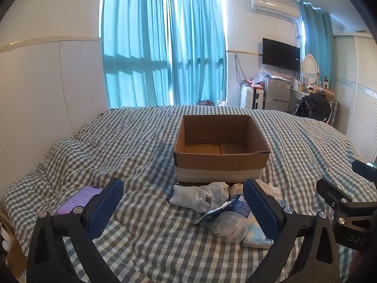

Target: Organize objects

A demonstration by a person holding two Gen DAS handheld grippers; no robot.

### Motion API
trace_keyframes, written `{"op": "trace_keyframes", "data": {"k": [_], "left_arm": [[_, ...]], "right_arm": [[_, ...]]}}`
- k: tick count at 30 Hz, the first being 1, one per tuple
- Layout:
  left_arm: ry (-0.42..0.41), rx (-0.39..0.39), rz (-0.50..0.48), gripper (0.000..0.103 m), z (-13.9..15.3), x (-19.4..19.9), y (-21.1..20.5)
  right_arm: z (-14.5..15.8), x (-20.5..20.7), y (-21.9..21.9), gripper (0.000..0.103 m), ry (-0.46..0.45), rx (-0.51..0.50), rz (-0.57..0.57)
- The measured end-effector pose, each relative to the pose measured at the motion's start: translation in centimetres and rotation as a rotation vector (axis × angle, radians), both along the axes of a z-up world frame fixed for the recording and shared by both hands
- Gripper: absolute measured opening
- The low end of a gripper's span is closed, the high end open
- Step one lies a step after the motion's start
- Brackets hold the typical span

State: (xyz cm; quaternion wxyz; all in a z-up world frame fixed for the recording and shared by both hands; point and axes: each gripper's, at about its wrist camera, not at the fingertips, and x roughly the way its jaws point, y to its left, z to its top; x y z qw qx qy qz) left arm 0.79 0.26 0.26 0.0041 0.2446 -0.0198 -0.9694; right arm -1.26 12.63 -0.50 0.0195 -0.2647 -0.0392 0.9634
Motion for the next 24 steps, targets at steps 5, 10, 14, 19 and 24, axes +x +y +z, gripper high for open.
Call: {"op": "trace_keyframes", "data": {"k": [5,10,14,19,24], "left_arm": [[0.0,-0.001,0.001,0.103,-0.13,0.03,0.05],[0.0,0.0,0.0,0.103,-0.19,0.07,0.08],[-0.002,0.004,0.0,0.103,-0.3,0.17,0.02],[-0.003,0.01,0.001,0.103,-0.35,0.23,-0.05],[-0.005,0.013,-0.002,0.103,-0.31,0.19,-0.07]], "right_arm": [[-0.11,0.07,-0.27,0.103,-0.003,0.0,0.006],[-0.32,0.03,-0.51,0.103,-0.009,0.002,0.012],[-0.37,0.08,-0.54,0.103,-0.008,0.002,0.014],[-0.32,0.13,-0.67,0.103,-0.007,0.001,0.016],[-0.3,0.1,-0.76,0.103,-0.012,0.003,0.019]]}}
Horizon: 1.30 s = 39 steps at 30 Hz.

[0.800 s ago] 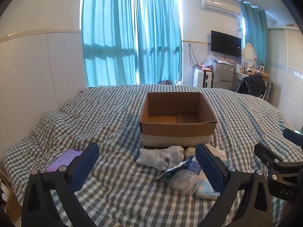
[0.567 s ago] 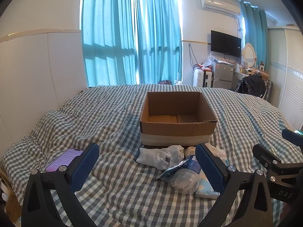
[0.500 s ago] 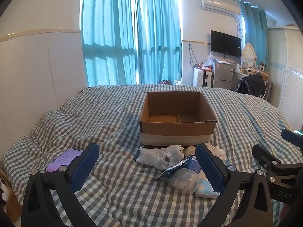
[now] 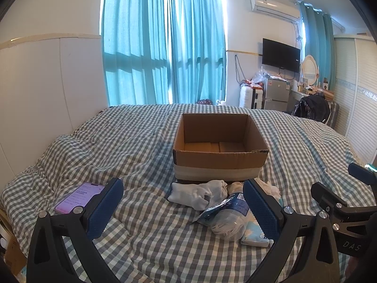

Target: Organize objects

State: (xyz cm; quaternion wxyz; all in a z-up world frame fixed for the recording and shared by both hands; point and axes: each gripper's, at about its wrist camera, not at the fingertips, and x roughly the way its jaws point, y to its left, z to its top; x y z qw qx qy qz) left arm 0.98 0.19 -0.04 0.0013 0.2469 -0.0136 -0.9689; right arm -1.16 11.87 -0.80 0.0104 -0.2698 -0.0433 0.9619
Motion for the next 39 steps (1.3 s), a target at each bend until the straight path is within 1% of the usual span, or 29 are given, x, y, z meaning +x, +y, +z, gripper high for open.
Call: {"op": "trace_keyframes", "data": {"k": [14,23,31,36,39], "left_arm": [[-0.014,-0.001,0.0,0.103,-0.1,-0.1,0.0],[-0.023,0.013,0.002,0.103,-0.4,-0.1,-0.2],[-0.018,0.011,-0.002,0.103,0.0,0.1,-0.1],[-0.004,0.012,-0.008,0.103,0.3,0.3,0.0],[-0.012,0.013,-0.007,0.103,0.2,0.2,-0.2]], "right_arm": [[0.2,0.2,0.0,0.103,-0.002,0.004,0.008],[0.1,0.1,-0.1,0.103,-0.005,0.002,0.009],[0.4,0.3,-0.2,0.103,-0.001,0.002,0.012],[1.0,0.7,-0.5,0.103,0.016,-0.001,0.026],[0.9,0.7,-0.8,0.103,0.009,0.002,0.032]]}}
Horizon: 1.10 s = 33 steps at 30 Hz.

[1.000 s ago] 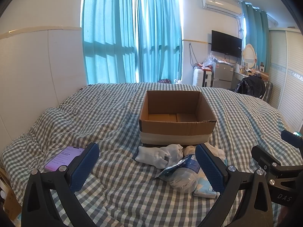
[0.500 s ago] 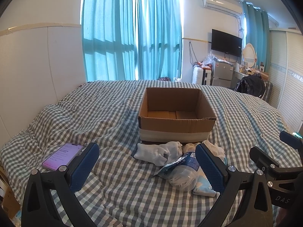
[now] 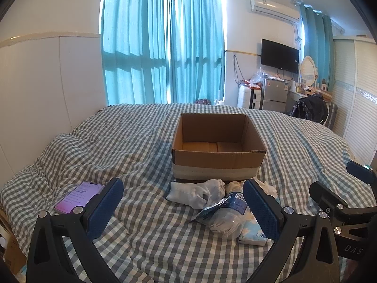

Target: Organize objects

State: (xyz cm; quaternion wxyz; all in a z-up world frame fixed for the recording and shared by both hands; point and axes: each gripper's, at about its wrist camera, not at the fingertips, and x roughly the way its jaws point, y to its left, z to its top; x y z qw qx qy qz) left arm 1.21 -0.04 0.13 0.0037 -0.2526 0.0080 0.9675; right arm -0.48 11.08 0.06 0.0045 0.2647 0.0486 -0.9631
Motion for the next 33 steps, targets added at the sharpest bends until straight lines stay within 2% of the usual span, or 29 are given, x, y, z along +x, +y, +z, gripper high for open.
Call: {"op": "trace_keyframes", "data": {"k": [10,17,19,23,25,28,30,33], "left_arm": [[-0.118,-0.023,0.029,0.103,-3.3,-1.8,-0.8],[-0.203,-0.048,0.052,0.103,-6.7,-3.4,-1.6],[-0.224,-0.051,0.056,0.103,-7.6,-3.5,-2.3],[-0.246,-0.048,0.059,0.103,-8.8,-4.1,-2.9],[-0.258,-0.046,0.057,0.103,-9.3,-4.3,-2.9],[-0.291,-0.037,0.048,0.103,-10.2,-4.8,-2.9],[-0.304,-0.035,0.04,0.103,-10.7,-5.0,-2.6],[-0.312,-0.041,0.017,0.103,-11.0,-5.4,-1.8]], "right_arm": [[-2.7,-1.4,-0.6,0.103,-0.078,-0.001,0.021],[-8.0,-4.0,-1.9,0.102,-0.221,0.025,0.061],[-9.5,-4.7,-2.3,0.097,-0.263,0.02,0.085],[-12.1,-6.3,-3.2,0.095,-0.336,0.032,0.123],[-12.9,-6.7,-3.7,0.082,-0.361,0.036,0.144],[-13.9,-6.9,-4.2,0.071,-0.381,0.048,0.175],[-14.1,-6.8,-4.1,0.068,-0.373,0.052,0.187],[-13.3,-6.5,-2.9,0.059,-0.361,0.012,0.186]]}}
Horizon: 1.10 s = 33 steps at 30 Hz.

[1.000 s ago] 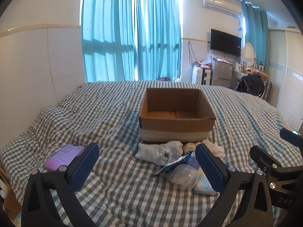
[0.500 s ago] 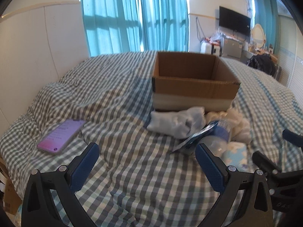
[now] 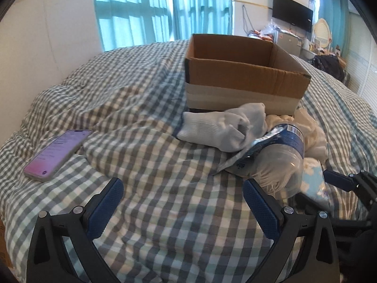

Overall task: Organize objects
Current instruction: 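Grasp the blister pack with the left gripper while the right grasps the tissue pack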

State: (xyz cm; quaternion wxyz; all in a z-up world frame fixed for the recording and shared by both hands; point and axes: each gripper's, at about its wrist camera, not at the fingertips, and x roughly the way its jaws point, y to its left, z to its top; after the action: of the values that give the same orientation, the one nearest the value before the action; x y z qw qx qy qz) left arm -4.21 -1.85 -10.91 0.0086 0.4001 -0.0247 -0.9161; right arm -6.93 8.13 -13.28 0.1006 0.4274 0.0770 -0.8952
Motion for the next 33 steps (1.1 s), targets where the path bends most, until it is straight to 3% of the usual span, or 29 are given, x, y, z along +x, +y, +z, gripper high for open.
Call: {"op": "trace_keyframes", "data": {"k": [5,10,13,16,18,19,23,33], "left_arm": [[0.012,-0.014,-0.048,0.102,0.1,-1.1,1.3],[0.022,-0.022,-0.118,0.092,0.1,-2.7,2.3],[0.008,-0.066,-0.189,0.075,-0.4,-3.6,3.1],[-0.022,-0.078,-0.273,0.051,-1.0,-4.3,3.8],[-0.039,-0.061,-0.312,0.027,-1.3,-4.4,4.2],[-0.045,-0.054,-0.326,0.024,-1.4,-4.4,4.4],[-0.047,-0.079,-0.352,0.02,-1.6,-3.6,5.0],[-0.022,-0.05,-0.332,0.007,0.4,-0.3,4.4]], "right_arm": [[2.0,0.1,2.3,0.057,0.033,-0.037,-0.037],[2.4,0.2,3.3,0.057,0.024,-0.046,-0.044],[2.4,0.0,3.2,0.057,0.021,-0.039,-0.032],[2.1,-0.1,3.0,0.057,0.015,-0.033,-0.026],[1.9,-0.3,3.0,0.057,0.008,-0.032,-0.028],[1.8,-0.3,3.0,0.057,0.005,-0.029,-0.03],[2.1,-0.1,2.9,0.057,0.01,-0.025,-0.031],[4.8,1.7,2.8,0.057,0.067,-0.016,-0.047]]}}
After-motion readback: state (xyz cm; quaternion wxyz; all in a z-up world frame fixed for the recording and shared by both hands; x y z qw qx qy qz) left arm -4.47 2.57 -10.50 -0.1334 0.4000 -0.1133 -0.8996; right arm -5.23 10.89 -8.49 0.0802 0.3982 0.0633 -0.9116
